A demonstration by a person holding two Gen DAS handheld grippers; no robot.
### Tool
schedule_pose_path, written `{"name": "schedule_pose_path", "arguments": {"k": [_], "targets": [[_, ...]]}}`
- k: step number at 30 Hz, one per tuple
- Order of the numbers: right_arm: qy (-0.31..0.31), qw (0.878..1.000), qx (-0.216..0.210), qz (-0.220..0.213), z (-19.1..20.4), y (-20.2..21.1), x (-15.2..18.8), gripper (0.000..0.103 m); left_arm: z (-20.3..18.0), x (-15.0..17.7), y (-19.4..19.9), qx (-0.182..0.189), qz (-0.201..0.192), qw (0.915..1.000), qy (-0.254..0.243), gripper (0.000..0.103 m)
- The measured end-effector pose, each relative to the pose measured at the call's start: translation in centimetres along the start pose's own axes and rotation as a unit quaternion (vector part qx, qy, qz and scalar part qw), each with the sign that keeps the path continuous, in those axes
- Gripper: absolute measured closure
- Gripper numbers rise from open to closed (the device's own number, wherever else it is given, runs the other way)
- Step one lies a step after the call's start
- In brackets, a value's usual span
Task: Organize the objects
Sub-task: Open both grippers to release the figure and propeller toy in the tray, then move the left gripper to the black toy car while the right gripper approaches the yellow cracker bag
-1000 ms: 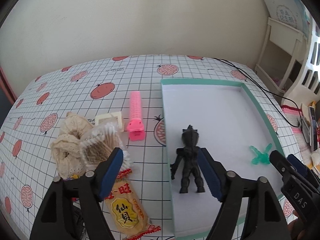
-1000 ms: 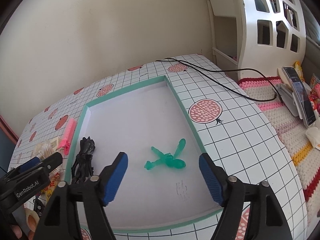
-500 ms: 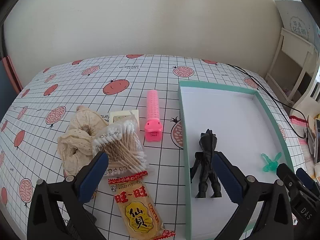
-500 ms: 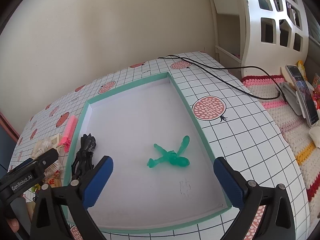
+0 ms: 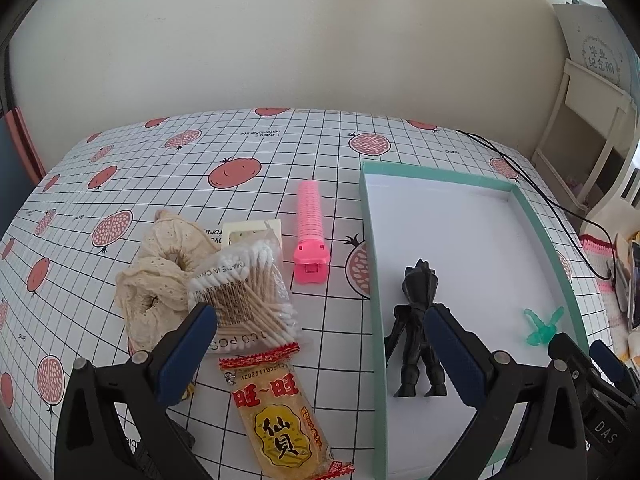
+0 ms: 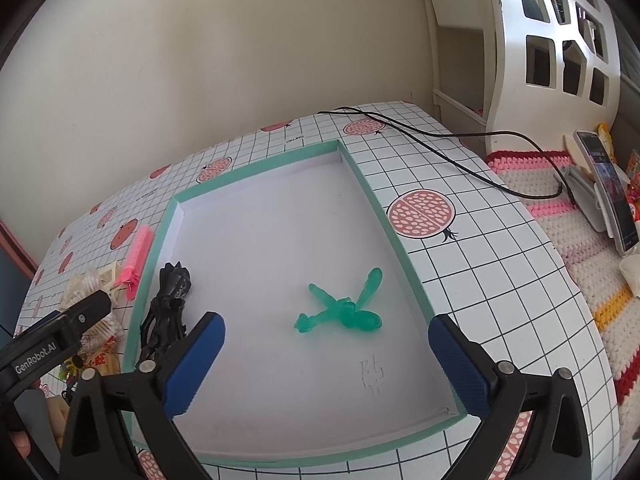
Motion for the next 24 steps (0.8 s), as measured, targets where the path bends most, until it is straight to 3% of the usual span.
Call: {"name": "schedule_pose_path", "arguments": {"k": [8, 13, 17, 24], "targets": [[0.016, 0.999, -0.003, -0.036, 1.0, 1.3, -1.0, 0.000, 0.8, -0.6, 1.2, 0.010, -0.012, 0.9998, 0.013, 0.000], [0.031, 0.996, -0.042, -0.070, 3.0, 2.7, -1.8, 0.000, 2.2, -1.1, 2.9, 0.024, -0.024, 0.9992, 0.020, 0.000], [0.062, 0.991, -0.087, -0.081, 6.2, 3.5, -1.7, 0.000, 5.4, -1.0, 4.5, 0.021, -0.040, 0.9983, 0.037, 0.000], [0.115, 0.980, -0.153, -0.052, 12.9, 2.5, 0.7, 0.000, 13.8, 1.7, 4.7, -0.005, -0.036, 0.9944, 0.099, 0.000]]}}
Point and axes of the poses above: each gripper's, at about its wrist camera, not at the fingertips, and y roughly against the way its jaws point, z to its left, x to its underside, the point moved 8 cm from there along -y, roughly the way its jaws point, and after that the axes turned 9 degrees about -x, right-handed, at the moved point
